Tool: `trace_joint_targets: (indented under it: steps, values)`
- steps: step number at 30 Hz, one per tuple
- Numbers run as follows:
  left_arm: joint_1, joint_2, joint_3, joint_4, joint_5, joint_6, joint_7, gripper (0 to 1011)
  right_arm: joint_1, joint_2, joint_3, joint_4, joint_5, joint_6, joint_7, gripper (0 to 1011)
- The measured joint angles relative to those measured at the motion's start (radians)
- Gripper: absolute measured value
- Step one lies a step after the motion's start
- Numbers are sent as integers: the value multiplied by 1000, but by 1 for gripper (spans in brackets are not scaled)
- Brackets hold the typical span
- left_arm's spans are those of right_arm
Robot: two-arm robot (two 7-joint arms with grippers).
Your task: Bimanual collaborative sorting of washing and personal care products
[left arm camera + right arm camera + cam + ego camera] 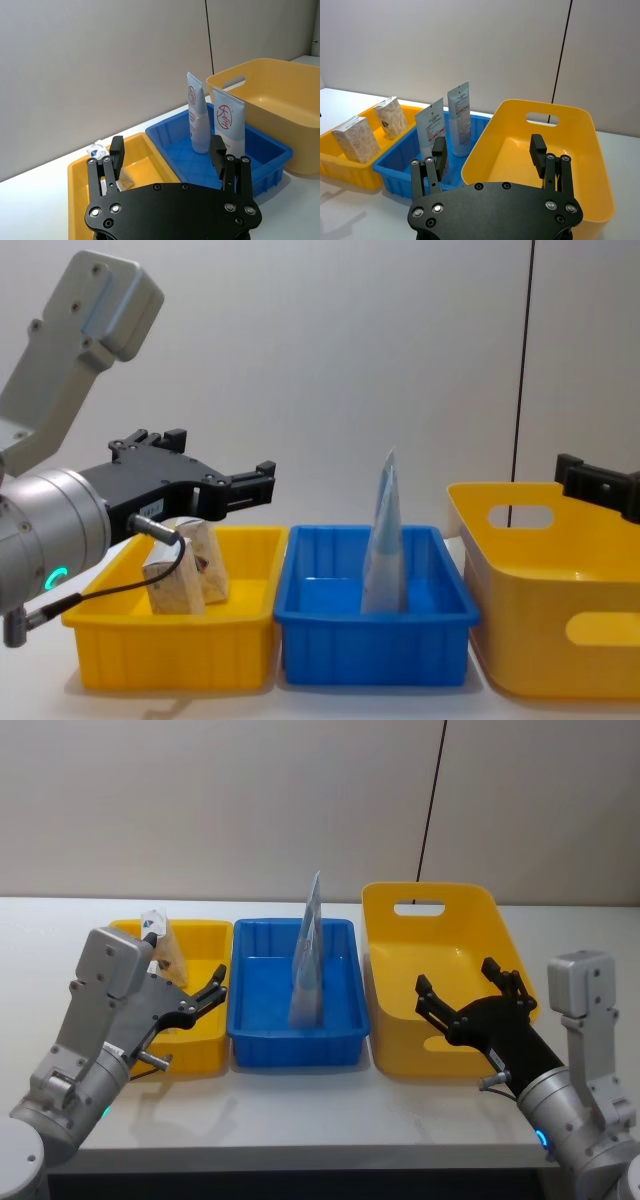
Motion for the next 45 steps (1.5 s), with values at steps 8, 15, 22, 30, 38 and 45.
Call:
trace_joint_targets:
  steps: [8, 15, 22, 30, 38, 45]
  values:
    - [0, 0, 0, 0, 0, 0, 0, 1002, 0, 0, 0, 0, 0, 0, 0, 1000]
    - [0, 0, 0, 0, 0, 0, 0, 1001, 0, 0, 0, 0, 0, 0, 0, 1000]
    - [0, 0, 0, 0, 0, 0, 0, 1001, 0, 0, 0, 0, 0, 0, 0, 1000]
    - [0, 0, 0, 0, 0, 0, 0, 1001, 0, 0, 0, 0, 0, 0, 0, 1000]
    - [0, 0, 0, 0, 0, 0, 0, 1001, 0, 0, 0, 0, 0, 0, 0, 1000]
    - [-1, 4, -7, -9, -6, 28, -12, 1001, 0, 0, 0, 0, 0, 0, 0, 1000]
